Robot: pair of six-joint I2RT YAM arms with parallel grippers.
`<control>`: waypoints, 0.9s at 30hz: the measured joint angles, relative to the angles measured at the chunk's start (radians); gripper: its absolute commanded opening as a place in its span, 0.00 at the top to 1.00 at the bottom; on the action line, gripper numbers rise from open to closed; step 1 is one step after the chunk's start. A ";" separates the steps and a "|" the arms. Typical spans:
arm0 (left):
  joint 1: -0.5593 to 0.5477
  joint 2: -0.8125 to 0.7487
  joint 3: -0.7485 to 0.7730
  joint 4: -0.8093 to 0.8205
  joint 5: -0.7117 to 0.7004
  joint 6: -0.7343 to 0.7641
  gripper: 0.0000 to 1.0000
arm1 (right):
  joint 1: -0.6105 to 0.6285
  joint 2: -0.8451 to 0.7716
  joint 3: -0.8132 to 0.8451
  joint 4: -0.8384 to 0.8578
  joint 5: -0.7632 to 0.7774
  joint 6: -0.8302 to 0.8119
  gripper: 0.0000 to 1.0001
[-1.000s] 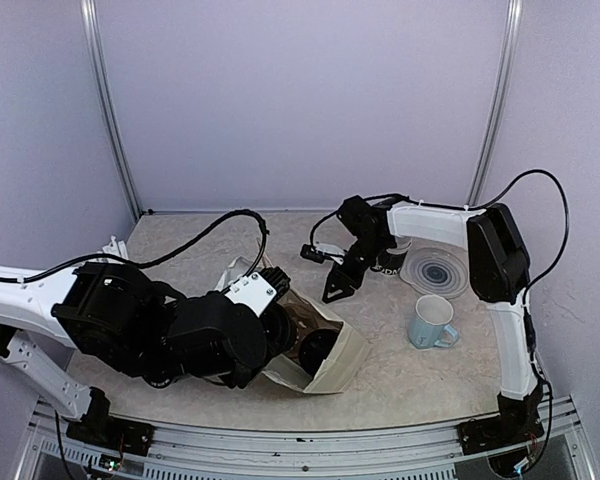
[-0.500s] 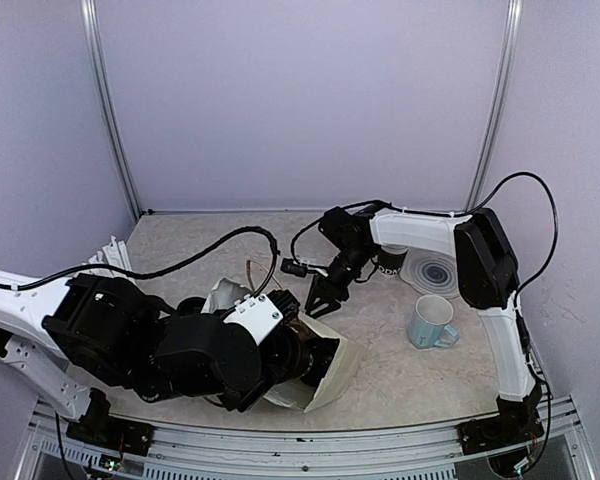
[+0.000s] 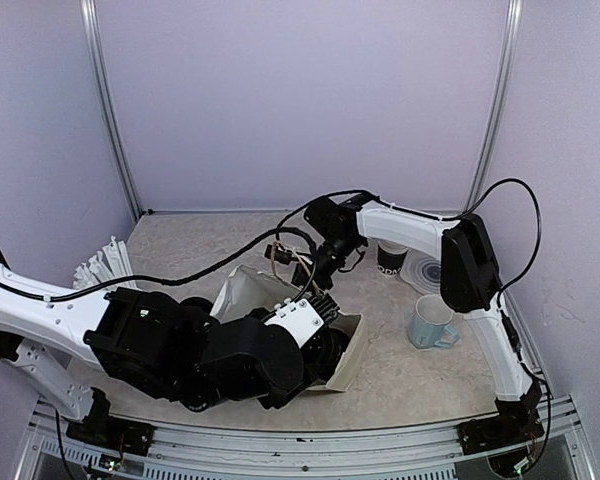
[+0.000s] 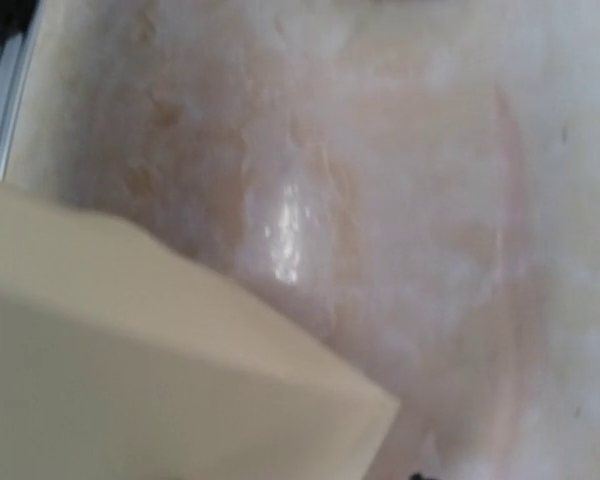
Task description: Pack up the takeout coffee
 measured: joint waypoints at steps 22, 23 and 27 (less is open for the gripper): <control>-0.023 -0.100 -0.006 -0.196 -0.052 -0.243 0.50 | 0.013 -0.066 -0.123 0.005 0.135 0.031 0.52; -0.023 -0.107 -0.013 -0.202 -0.057 -0.251 0.50 | 0.013 -0.072 -0.136 0.008 0.145 0.033 0.53; -0.023 -0.120 -0.052 -0.219 -0.078 -0.285 0.50 | 0.013 -0.079 -0.171 0.023 0.174 0.045 0.52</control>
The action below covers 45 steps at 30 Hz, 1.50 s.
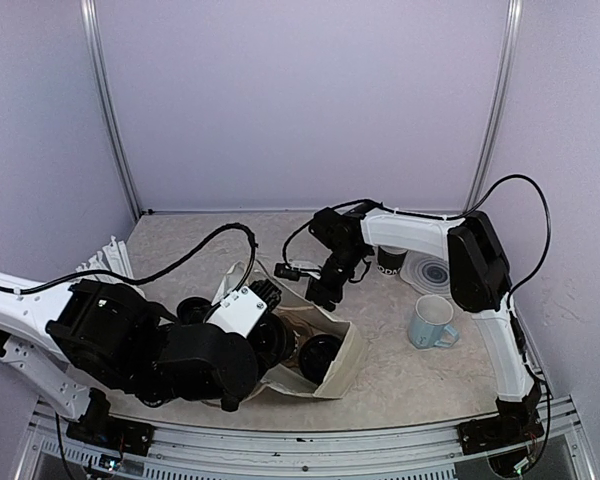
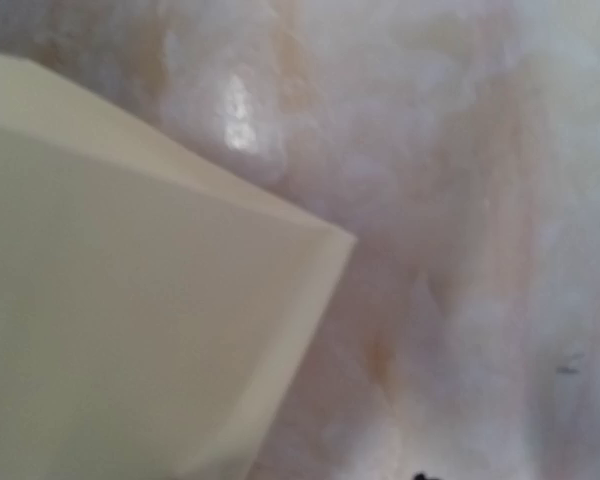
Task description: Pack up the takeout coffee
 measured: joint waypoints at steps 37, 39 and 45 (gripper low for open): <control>0.038 -0.207 -0.335 0.159 -0.115 -0.196 0.49 | 0.019 0.074 -0.017 0.026 -0.150 0.050 0.52; 0.051 -0.205 -0.349 0.201 -0.106 -0.168 0.49 | 0.019 0.085 0.000 0.025 -0.166 0.050 0.52; 0.093 -0.178 -0.371 0.289 -0.087 -0.116 0.50 | 0.019 0.108 0.020 0.026 -0.206 0.037 0.52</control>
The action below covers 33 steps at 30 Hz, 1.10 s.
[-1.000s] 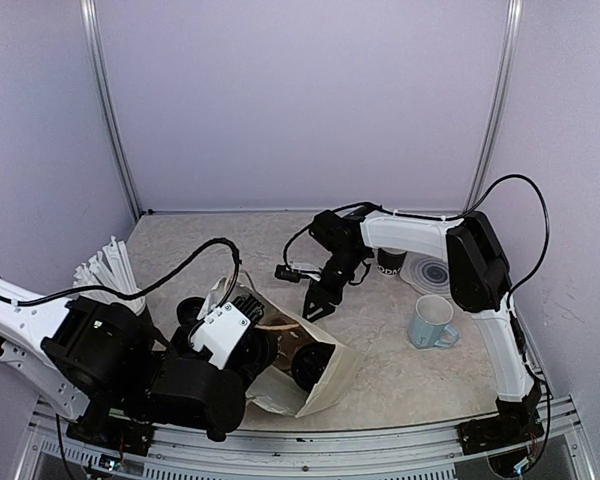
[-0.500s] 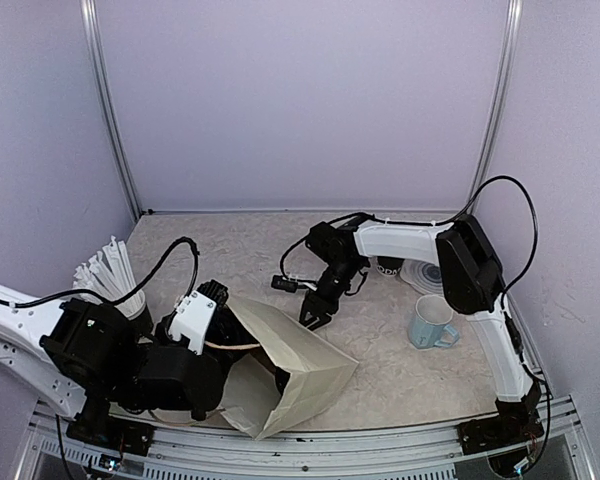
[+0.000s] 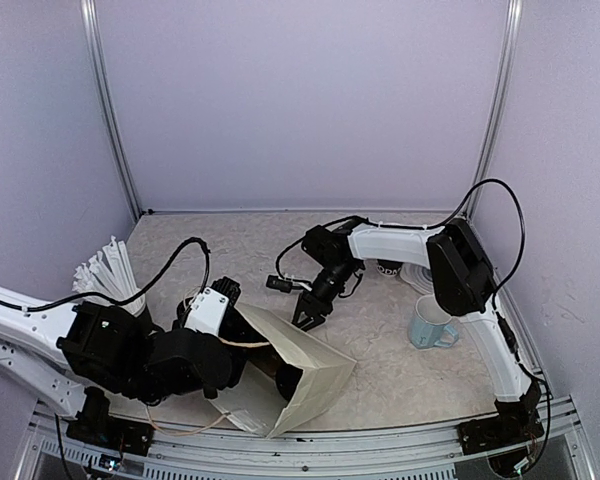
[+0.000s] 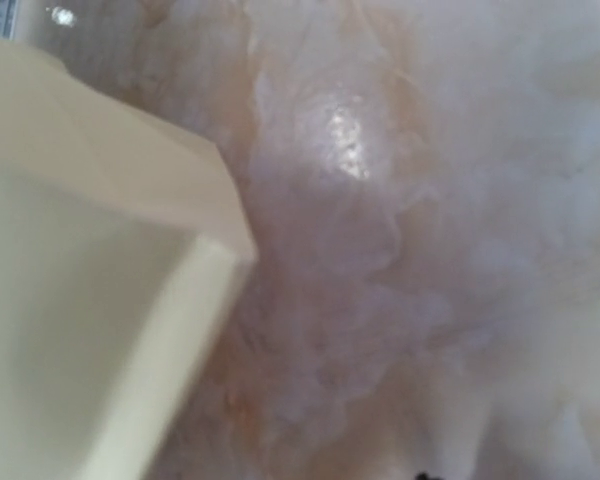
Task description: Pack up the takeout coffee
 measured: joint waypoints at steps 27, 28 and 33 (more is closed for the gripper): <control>-0.041 0.074 -0.019 0.002 0.084 0.034 0.52 | 0.000 0.023 0.017 -0.005 -0.005 -0.021 0.50; -0.052 0.075 -0.019 -0.009 0.075 0.022 0.52 | 0.000 0.019 0.016 -0.006 0.004 -0.021 0.50; -0.091 0.075 -0.020 -0.060 0.019 -0.036 0.52 | 0.000 -0.056 -0.004 -0.007 0.061 -0.022 0.50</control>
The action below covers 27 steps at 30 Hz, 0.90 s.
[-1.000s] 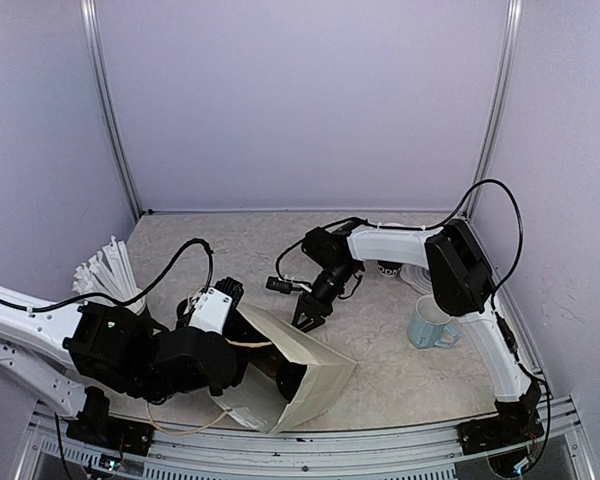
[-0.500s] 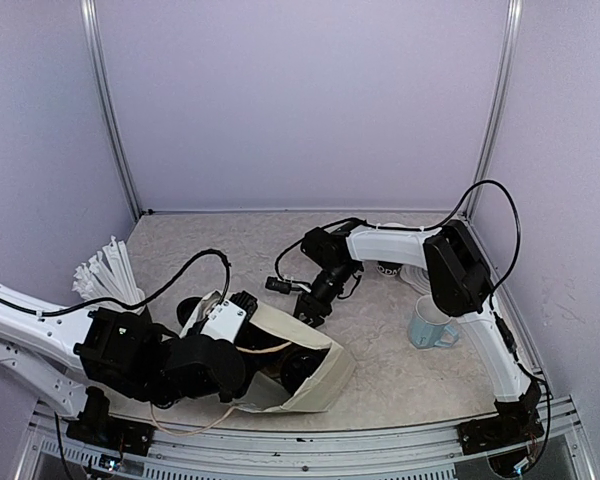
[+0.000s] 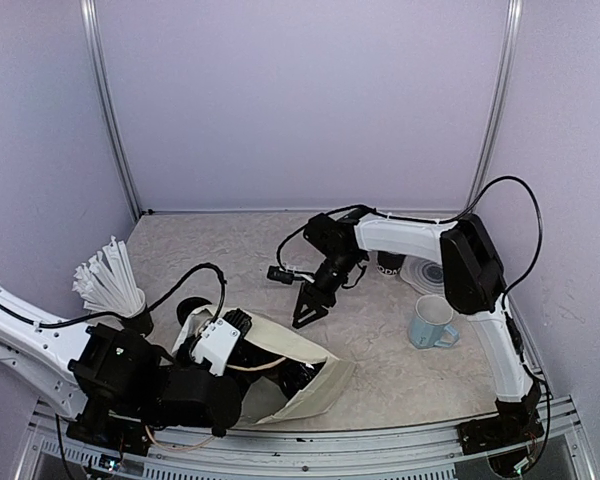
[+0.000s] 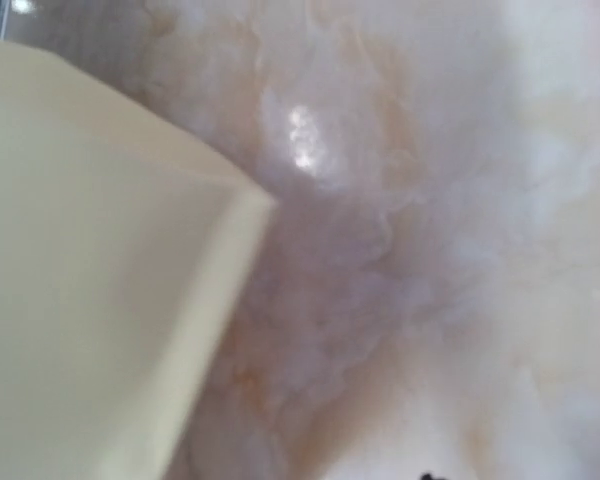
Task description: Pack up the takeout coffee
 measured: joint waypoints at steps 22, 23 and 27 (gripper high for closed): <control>-0.061 -0.048 -0.092 -0.019 -0.135 -0.120 0.51 | 0.022 -0.293 -0.122 0.019 0.098 -0.104 0.50; -0.060 -0.054 -0.096 -0.014 -0.135 -0.119 0.51 | 0.018 -0.283 -0.122 0.028 0.104 -0.098 0.50; -0.053 -0.068 -0.112 0.019 -0.135 -0.108 0.51 | -0.022 -0.210 -0.115 0.082 0.132 -0.058 0.50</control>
